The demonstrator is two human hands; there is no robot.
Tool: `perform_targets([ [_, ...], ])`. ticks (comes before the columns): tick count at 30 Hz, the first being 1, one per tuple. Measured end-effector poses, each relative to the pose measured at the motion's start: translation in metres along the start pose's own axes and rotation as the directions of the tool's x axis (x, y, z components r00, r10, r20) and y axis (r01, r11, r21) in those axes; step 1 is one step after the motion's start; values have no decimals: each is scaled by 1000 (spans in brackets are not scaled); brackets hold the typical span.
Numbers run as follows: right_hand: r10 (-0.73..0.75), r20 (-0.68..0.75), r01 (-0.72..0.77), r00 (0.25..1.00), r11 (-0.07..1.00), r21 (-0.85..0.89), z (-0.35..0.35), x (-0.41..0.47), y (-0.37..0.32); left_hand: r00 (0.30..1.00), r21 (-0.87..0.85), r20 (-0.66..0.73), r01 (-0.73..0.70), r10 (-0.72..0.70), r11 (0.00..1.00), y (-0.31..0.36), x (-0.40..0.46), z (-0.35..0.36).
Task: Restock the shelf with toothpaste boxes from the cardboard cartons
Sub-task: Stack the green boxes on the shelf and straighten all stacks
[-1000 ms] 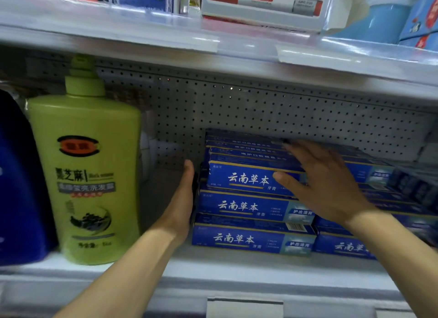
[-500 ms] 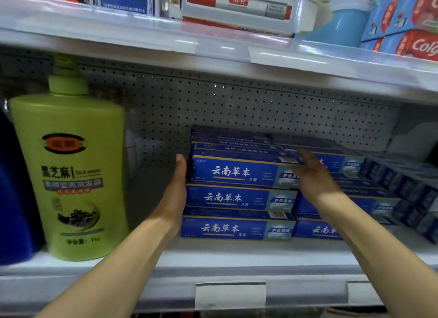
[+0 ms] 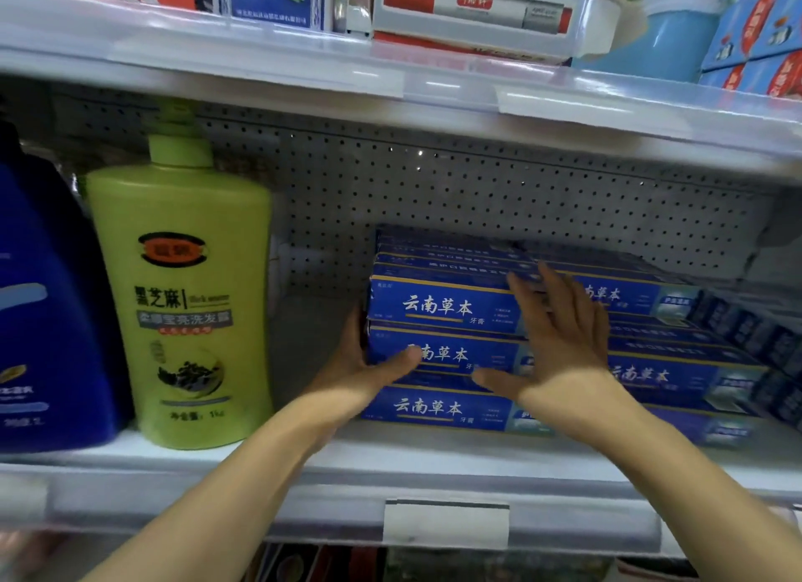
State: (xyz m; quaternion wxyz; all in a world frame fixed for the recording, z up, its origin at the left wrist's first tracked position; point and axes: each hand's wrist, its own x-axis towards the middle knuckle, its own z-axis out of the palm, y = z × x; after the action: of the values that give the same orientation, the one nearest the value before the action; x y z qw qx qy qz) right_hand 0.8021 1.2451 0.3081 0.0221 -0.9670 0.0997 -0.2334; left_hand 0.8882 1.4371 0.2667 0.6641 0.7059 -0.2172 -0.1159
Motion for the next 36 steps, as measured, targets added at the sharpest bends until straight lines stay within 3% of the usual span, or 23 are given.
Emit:
perform_targets([
  [3, 24, 87, -12, 996, 991, -134, 1, 2, 0, 994, 136, 87, -77, 65, 988, -13, 3, -2],
  [7, 26, 94, -9, 995, 984, -177, 2, 3, 0, 996, 199, 38, -86, 80, 976, -17, 5, 2],
  [19, 46, 113, -24, 992, 982, -190, -1, 6, 0, 993, 169, 64, -104, 95, 980, -16, 10, 5],
  [25, -1, 130, 34, 991, 966, -257, -3, 2, -18, 986, -40, -90, -144, 140, 989, 2, 8, -2],
  [28, -10, 148, 51, 989, 960, -274, 0, 7, -24, 980, -35, -26, -196, 195, 980, 3, 14, -2],
  [36, 8, 170, 40, 985, 959, -279, -1, 9, -30, 988, 40, 8, -155, 155, 987, 3, 18, -2],
])
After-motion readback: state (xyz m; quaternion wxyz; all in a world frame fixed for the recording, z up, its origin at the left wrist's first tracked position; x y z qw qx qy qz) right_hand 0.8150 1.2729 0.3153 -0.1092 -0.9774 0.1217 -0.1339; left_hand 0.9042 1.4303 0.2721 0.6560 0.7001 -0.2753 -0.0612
